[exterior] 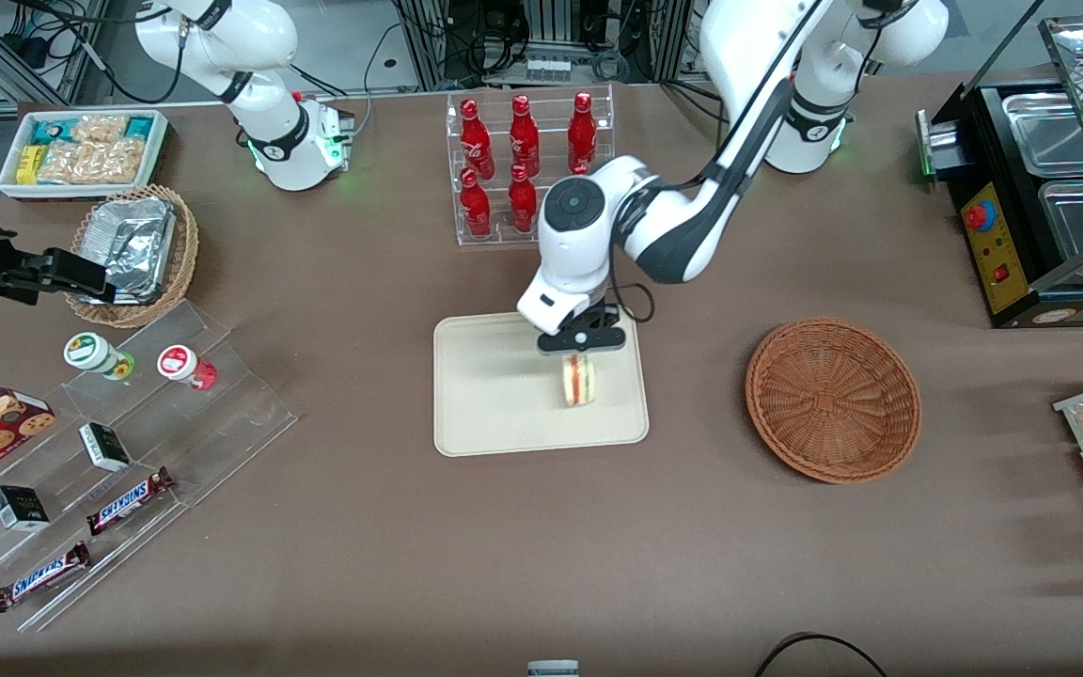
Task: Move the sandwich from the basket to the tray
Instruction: 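Lift the sandwich and carry it with the left gripper over the cream tray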
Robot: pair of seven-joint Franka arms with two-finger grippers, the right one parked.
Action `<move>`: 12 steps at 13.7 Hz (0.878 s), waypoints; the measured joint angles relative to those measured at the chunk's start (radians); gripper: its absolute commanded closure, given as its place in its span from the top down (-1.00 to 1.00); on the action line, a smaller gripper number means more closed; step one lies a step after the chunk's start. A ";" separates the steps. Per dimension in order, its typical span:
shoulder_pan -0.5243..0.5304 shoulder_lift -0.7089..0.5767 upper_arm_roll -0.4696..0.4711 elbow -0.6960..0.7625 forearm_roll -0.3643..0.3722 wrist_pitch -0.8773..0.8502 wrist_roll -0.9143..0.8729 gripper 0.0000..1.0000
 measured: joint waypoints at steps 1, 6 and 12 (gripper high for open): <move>-0.013 0.018 0.000 0.005 0.002 0.017 0.000 -1.00; -0.054 0.063 0.000 0.008 0.004 0.070 0.000 -1.00; -0.072 0.096 0.000 0.013 0.004 0.076 0.000 -0.11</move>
